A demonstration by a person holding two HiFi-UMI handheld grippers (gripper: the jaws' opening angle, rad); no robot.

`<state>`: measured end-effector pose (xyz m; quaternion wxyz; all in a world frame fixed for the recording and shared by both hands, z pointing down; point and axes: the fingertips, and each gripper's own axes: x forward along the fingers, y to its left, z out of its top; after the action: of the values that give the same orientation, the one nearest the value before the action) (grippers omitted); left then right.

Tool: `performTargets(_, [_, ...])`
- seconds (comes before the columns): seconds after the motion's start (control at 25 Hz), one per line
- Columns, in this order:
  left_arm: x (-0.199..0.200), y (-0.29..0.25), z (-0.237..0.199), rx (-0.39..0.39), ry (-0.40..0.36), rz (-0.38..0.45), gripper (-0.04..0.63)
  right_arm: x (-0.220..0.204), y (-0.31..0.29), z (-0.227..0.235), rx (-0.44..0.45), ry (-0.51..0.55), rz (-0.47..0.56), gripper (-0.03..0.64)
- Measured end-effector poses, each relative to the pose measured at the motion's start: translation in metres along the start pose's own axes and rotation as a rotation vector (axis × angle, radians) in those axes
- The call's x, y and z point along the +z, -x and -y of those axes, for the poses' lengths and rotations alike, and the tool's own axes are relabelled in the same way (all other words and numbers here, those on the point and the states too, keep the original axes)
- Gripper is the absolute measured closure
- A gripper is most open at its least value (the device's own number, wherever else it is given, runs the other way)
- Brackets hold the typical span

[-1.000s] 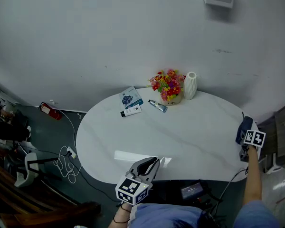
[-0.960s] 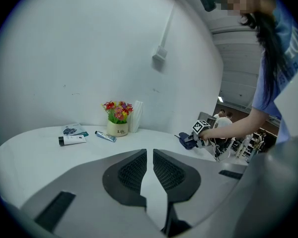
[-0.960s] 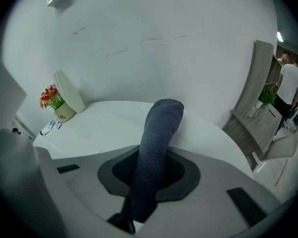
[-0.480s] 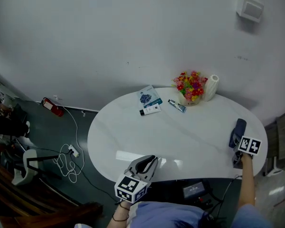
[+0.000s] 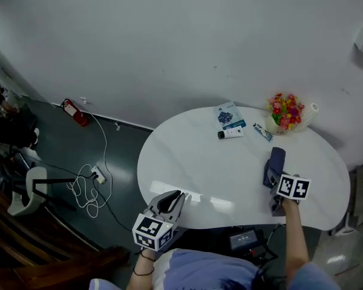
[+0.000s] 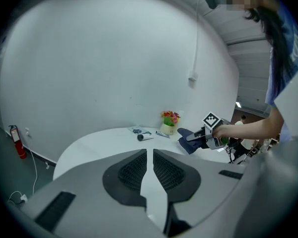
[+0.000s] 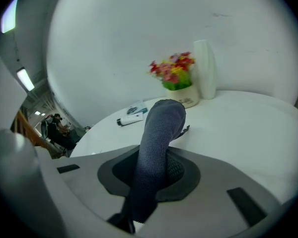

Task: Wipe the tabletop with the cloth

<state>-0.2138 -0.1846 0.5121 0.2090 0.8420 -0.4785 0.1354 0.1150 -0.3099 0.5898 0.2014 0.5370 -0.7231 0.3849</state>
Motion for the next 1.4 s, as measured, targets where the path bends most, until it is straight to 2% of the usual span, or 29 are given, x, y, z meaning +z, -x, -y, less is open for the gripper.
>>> performTargets(0.16, [-0.013, 0.042, -0.044, 0.062, 0.03, 0.016, 0.561, -0.007, -0.038, -0.113, 0.132, 0.077, -0.033, 0.546])
performTargets(0.4, [-0.052, 0.086, -0.092, 0.168, 0.098, 0.0, 0.561, -0.032, -0.089, -0.273, 0.34, 0.196, -0.109, 0.546])
performTargets(0.6, [-0.071, 0.102, -0.098, 0.219, 0.181, 0.028, 0.561, -0.066, -0.108, -0.382, 0.508, 0.326, -0.166, 0.546])
performTargets(0.8, [-0.073, 0.108, -0.093, 0.225, 0.203, 0.055, 0.561, -0.115, -0.113, -0.459, 0.649, 0.411, -0.234, 0.546])
performTargets(0.92, [-0.075, 0.116, -0.091, 0.226, 0.206, 0.061, 0.561, -0.143, -0.117, -0.475, 0.666, 0.448, -0.283, 0.546])
performTargets(1.04, [-0.079, 0.126, -0.089, 0.234, 0.207, 0.058, 0.561, -0.161, -0.121, -0.468, 0.638, 0.459, -0.318, 0.546])
performTargets(1.16, [-0.088, 0.132, -0.089, 0.237, 0.2, 0.042, 0.561, -0.167, -0.124, -0.446, 0.594, 0.446, -0.33, 0.546])
performTargets(1.4, [-0.091, 0.118, -0.081, 0.216, 0.17, 0.001, 0.561, -0.15, -0.121, -0.376, 0.488, 0.398, -0.31, 0.546])
